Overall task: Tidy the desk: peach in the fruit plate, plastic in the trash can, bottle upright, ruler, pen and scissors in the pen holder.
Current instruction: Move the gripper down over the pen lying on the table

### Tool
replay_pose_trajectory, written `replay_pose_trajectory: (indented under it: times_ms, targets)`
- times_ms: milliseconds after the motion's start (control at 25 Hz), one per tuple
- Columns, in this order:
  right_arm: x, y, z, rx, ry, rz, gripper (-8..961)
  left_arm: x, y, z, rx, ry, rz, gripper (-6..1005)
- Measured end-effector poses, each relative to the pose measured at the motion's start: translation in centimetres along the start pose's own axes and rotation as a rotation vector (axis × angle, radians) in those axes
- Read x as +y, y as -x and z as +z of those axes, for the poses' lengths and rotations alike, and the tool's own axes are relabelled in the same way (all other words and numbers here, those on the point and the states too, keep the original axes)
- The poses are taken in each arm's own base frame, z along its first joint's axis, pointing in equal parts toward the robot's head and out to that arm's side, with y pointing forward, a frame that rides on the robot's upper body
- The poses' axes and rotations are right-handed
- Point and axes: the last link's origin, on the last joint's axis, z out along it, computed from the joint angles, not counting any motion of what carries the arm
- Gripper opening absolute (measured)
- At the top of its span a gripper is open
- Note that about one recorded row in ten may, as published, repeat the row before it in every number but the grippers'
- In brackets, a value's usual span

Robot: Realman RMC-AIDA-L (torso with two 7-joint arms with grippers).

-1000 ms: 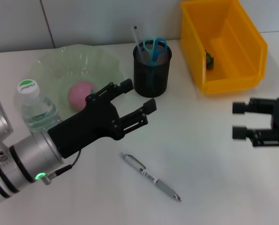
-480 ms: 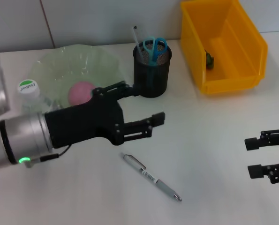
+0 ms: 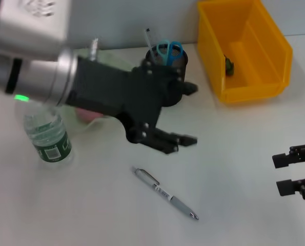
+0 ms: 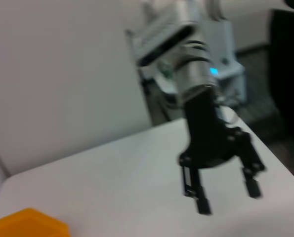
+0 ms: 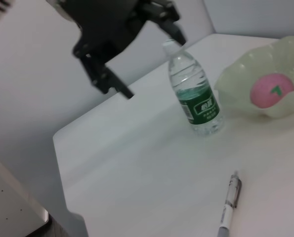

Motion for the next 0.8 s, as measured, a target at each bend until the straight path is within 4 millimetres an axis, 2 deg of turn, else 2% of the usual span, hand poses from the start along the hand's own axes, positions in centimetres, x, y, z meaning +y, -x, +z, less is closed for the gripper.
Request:
replay_pose_trajectory:
  times_ms: [120, 200, 280, 560, 800]
  targets:
    - [-0.2, 0.5, 0.0, 0.012, 0.002, 0.005, 754, -0.8, -2.4, 1.4, -0.118, 0.129, 0.141, 802]
    - [-0.3, 0.7, 0.0, 0.022, 0.003, 0.001, 754, -0.8, -3.0, 2.3, -0.187, 0.187, 0.2, 802]
    - [-0.5, 0.9, 0.1, 0.028, 0.003, -0.003, 754, -0.5, -3.8, 4.2, -0.287, 0.262, 0.303, 801]
    - [-1.2, 1.0, 0.0, 0.085, -0.025, -0.011, 754, -0.3, -4.2, 8.3, -0.439, 0.332, 0.487, 801]
    - [-1.4, 1.2, 0.1, 0.125, -0.023, -0.014, 753, -1.8, -3.6, 11.0, -0.529, 0.337, 0.558, 801]
